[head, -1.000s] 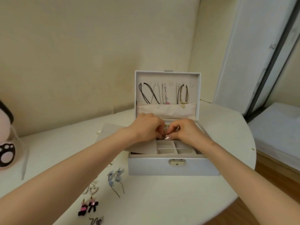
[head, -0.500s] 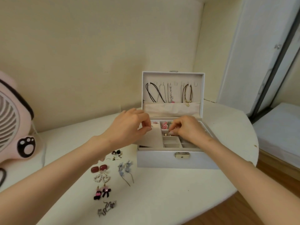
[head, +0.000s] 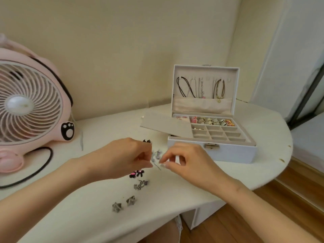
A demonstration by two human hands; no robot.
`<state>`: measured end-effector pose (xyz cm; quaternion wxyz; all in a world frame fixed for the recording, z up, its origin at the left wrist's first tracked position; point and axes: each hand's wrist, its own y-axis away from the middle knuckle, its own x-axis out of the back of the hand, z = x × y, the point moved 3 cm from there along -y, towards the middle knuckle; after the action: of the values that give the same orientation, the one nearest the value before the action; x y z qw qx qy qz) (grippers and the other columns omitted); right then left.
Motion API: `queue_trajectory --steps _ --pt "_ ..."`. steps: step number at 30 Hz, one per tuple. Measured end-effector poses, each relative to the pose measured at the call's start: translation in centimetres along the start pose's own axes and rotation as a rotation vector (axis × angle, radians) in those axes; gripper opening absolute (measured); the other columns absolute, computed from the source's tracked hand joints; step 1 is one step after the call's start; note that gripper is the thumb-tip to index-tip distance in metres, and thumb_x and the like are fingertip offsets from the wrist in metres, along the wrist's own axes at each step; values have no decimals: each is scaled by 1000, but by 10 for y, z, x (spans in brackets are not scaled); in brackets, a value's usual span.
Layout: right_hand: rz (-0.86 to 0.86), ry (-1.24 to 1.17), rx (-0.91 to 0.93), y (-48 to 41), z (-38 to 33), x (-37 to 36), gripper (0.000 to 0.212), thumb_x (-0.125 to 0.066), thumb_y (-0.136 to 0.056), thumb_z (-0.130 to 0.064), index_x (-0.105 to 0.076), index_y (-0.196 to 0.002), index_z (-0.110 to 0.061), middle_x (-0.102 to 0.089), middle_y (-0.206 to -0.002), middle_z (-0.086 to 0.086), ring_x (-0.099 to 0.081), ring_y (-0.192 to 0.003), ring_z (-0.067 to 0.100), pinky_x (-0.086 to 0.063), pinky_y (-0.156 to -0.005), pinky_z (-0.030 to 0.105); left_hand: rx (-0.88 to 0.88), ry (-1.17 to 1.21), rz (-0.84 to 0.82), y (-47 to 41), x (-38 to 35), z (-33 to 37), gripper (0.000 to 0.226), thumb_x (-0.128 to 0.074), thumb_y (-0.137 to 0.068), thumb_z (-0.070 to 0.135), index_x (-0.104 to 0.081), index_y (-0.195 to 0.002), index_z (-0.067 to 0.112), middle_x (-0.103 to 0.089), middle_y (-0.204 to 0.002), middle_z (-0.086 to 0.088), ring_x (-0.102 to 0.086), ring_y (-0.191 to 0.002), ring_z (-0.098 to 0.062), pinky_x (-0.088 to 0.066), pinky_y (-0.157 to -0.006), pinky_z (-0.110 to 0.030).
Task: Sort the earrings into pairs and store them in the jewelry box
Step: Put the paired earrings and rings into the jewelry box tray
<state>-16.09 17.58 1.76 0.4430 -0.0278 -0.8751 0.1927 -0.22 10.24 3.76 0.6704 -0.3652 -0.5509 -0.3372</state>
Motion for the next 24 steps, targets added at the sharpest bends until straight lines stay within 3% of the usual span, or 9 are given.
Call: queue_trajectory --steps 4,11,18,24 --pt "-63 -62 17 11 -12 -31 10 -64 -86 -31 -73 -90 -28 -58 -81 -14 -48 -70 -2 -32 -64 12 79 83 -229 35 -6 -10 16 -61 -84 43 -49 -77 36 -59 -78 16 -51 -74 0 -40 -66 -16" --pt "-175 -85 37 13 -32 -68 19 -69 -80 -33 -72 -98 -28 -54 -88 -12 -44 -68 -6 -35 -69 16 189 66 -333 66 -25 -12 32 -67 -72 55 -50 -86 32 -59 -88 14 -52 -82 -2 -41 -73 -19" --pt "-148 -129 -21 11 -27 -63 4 -70 -78 -22 -72 -82 -22 -57 -79 -18 -47 -65 1 -37 -67 16 97 35 -217 57 -31 -8 21 -61 -81 49 -53 -85 30 -60 -84 12 -50 -76 -2 -40 -69 -19" --pt "60 -185 -151 4 11 -2 7 -76 -74 -15 -74 -77 -21 -67 -73 -12 -49 -59 5 -38 -60 13 50 87 -29 -7 -12 15 13 -62 -84 40 -54 -84 30 -56 -72 17 -50 -68 4 -35 -63 -10"
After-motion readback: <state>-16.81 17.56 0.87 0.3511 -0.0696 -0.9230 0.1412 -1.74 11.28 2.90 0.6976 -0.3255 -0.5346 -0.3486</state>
